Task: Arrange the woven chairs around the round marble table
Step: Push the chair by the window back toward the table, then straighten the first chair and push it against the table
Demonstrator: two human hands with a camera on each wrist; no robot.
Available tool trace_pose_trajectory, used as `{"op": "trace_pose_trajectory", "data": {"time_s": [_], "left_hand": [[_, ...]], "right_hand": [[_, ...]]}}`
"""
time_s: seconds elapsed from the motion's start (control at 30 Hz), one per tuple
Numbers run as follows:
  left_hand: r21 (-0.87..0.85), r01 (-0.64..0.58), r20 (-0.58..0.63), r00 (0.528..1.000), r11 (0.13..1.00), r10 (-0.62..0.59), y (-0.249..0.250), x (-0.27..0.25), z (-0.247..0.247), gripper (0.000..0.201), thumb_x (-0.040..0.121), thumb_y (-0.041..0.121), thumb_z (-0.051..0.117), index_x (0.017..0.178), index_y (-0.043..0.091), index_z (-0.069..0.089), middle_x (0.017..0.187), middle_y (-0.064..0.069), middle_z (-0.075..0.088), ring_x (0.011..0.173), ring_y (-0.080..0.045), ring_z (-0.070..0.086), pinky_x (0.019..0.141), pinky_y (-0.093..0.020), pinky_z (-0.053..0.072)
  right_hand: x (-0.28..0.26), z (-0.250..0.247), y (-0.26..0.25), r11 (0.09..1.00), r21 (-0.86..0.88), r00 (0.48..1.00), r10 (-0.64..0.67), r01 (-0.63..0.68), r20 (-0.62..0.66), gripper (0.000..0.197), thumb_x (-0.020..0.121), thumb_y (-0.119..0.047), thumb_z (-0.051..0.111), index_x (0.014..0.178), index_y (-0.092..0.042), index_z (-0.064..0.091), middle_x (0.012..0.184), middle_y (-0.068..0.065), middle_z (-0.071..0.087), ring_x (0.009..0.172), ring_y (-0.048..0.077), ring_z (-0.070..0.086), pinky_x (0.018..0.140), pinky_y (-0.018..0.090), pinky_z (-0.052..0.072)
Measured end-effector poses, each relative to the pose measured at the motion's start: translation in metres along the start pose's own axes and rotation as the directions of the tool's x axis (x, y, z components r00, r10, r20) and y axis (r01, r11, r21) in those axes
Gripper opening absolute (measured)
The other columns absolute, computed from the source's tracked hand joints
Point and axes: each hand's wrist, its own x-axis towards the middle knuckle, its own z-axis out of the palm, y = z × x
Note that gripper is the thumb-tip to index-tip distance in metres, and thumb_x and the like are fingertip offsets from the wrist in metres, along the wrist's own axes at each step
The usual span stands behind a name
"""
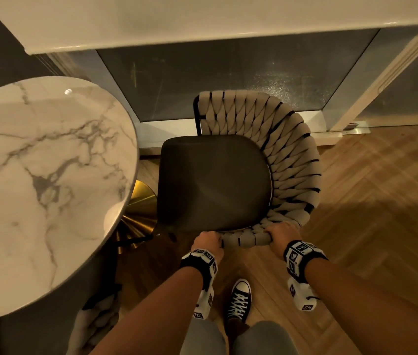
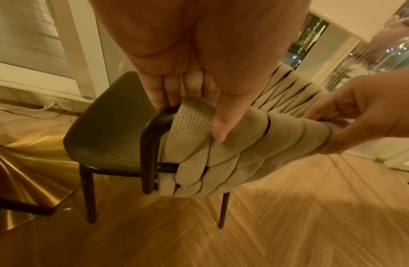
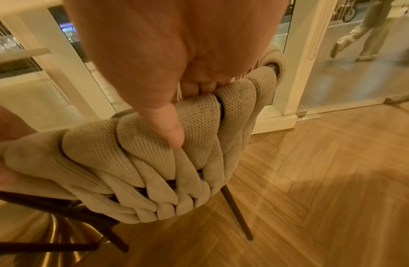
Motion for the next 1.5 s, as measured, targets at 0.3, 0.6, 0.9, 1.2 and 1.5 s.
{"op": "trace_pose_trajectory", "data": {"time_s": [0.3, 0.6, 0.9, 1.2, 1.5], "left_hand": [[-0.195, 0.06, -0.035, 0.997, 0.979, -0.068, -0.057, -0.085, -0.032, 0.024, 0.095, 0.034, 0.059, 0.102, 0.016, 0.074, 0.101, -0.006, 0.071, 0.094, -0.023, 0.068, 0.081, -0.034, 0.058], [-0.477, 0.159, -0.109, 0.965, 0.864, -0.238, -0.217, -0.187, 0.012, 0.022, 0.095, 0.036, 0.059, 0.105, 0.022, 0.073, 0.1, 0.0, 0.073, 0.091, -0.016, 0.069, 0.085, -0.035, 0.059], [-0.491, 0.289, -0.18, 0.889, 0.822, -0.42, -0.438, -0.298, 0.089, 0.021, 0.091, 0.028, 0.06, 0.094, 0.016, 0.076, 0.096, -0.009, 0.076, 0.092, -0.026, 0.07, 0.077, -0.031, 0.054], [-0.243, 0.438, -0.033, 0.888, 0.866, -0.458, -0.559, -0.389, 0.138, 0.02, 0.092, 0.027, 0.057, 0.096, 0.014, 0.072, 0.109, -0.011, 0.074, 0.101, -0.031, 0.068, 0.084, -0.036, 0.054], [-0.111, 0.321, -0.079, 0.941, 0.941, -0.33, -0.581, -0.414, 0.163, 0.043, 0.09, 0.025, 0.055, 0.132, 0.029, 0.06, 0.131, -0.005, 0.065, 0.12, -0.026, 0.06, 0.101, -0.038, 0.049]], "right_hand": [[-0.024, 0.004, -0.063, 0.985, 0.035, 0.984, 0.166, -0.169, 0.064, 0.048, 0.078, -0.046, 0.045, 0.117, -0.022, 0.059, 0.125, 0.01, 0.057, 0.12, 0.035, 0.049, 0.101, 0.048, 0.044], [-0.104, 0.057, -0.252, 0.95, 0.302, 0.968, -0.146, 0.079, 0.206, 0.014, 0.094, -0.022, 0.057, 0.107, -0.019, 0.061, 0.106, 0.003, 0.062, 0.094, 0.021, 0.061, 0.085, 0.038, 0.055], [-0.192, 0.177, -0.448, 0.938, 0.081, 0.921, -0.347, 0.338, 0.179, 0.035, 0.092, -0.024, 0.056, 0.128, -0.025, 0.053, 0.13, 0.004, 0.053, 0.119, 0.027, 0.05, 0.1, 0.043, 0.048], [-0.253, 0.251, -0.539, 0.768, -0.159, 0.78, -0.584, 0.62, 0.224, 0.057, 0.082, -0.029, 0.062, 0.136, -0.022, 0.047, 0.147, 0.007, 0.041, 0.141, 0.029, 0.026, 0.114, 0.049, 0.029], [-0.271, 0.279, -0.552, 0.782, -0.308, 0.841, -0.499, 0.541, 0.209, 0.081, 0.078, -0.039, 0.068, 0.149, -0.024, 0.032, 0.159, 0.018, 0.02, 0.149, 0.036, 0.003, 0.12, 0.06, 0.002]]}}
